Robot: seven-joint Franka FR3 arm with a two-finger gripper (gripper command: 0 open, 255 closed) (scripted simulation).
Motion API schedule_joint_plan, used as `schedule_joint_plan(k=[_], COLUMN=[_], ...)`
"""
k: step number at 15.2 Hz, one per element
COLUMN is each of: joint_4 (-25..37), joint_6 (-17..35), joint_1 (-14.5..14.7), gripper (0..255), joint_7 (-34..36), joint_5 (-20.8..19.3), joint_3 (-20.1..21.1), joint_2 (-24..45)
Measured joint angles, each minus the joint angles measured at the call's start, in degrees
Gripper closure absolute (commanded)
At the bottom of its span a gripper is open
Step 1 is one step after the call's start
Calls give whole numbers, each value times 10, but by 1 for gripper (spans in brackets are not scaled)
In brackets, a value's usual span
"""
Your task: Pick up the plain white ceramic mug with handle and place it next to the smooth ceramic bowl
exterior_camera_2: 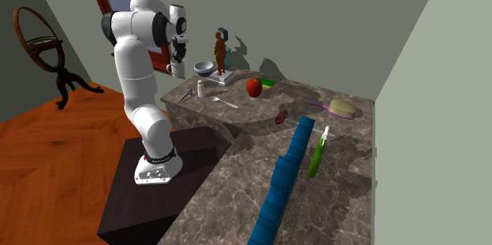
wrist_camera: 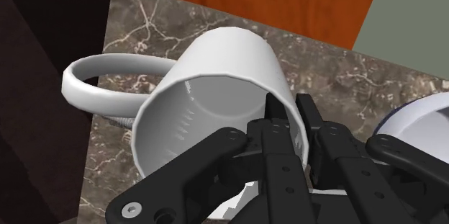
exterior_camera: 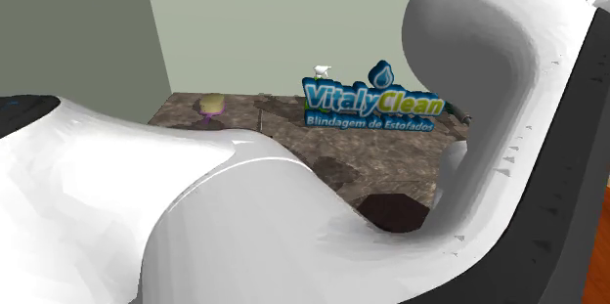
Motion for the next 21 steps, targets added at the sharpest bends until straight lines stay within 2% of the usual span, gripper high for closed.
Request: schedule_joint_plan(k=[15, 21], joint_4=[-61, -65], joint_6=[107, 116], joint_1=[17, 19], gripper=[255, 255], joint_7=[17, 20], joint_5=[-45, -49], joint_3=[-12, -13], joint_2=[61, 66])
